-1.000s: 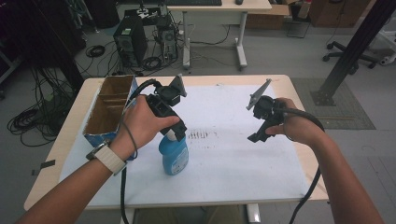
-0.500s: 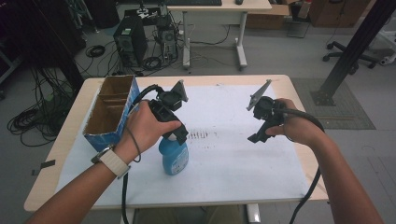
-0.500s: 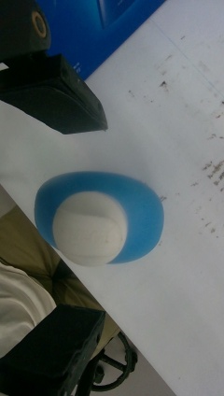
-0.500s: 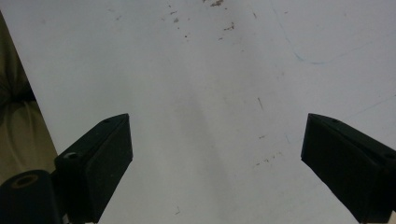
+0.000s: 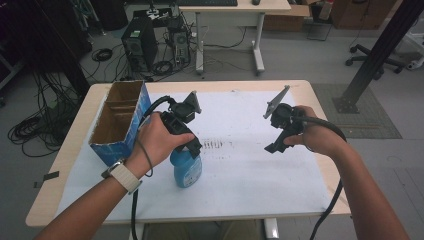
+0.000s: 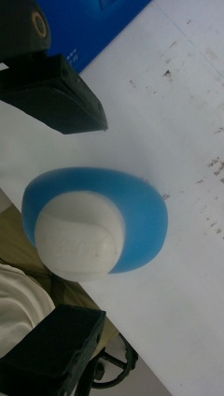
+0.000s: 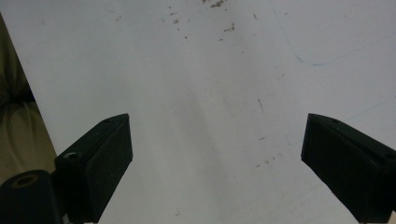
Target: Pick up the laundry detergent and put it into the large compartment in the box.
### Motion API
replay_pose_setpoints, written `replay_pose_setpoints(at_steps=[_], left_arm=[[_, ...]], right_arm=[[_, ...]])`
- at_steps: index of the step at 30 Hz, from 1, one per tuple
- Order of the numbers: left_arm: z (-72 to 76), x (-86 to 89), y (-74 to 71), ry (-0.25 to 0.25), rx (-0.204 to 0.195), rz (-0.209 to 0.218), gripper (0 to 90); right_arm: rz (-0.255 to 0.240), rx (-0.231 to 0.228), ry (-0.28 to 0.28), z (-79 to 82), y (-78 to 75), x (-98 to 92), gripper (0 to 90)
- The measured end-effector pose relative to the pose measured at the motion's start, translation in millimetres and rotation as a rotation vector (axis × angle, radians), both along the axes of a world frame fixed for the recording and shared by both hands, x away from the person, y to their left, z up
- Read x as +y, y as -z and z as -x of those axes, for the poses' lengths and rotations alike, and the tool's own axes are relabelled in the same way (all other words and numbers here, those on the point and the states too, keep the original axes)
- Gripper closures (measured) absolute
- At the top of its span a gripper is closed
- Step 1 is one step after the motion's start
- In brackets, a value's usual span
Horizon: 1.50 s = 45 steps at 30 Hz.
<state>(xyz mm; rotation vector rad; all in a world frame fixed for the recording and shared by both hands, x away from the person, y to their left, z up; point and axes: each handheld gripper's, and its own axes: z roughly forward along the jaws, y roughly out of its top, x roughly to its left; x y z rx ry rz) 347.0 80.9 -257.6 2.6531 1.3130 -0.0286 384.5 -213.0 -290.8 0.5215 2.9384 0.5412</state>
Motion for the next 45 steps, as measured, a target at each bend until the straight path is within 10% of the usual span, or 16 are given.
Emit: replay_pose_setpoints(at_steps=[45], left_arm=[[-0.7, -4.6, 28.9, 0.009, 0.013, -0.019, 13.4]], right_arm=[[-0.001, 0.004, 0.004, 1.2, 1.9, -2.7, 9.1]])
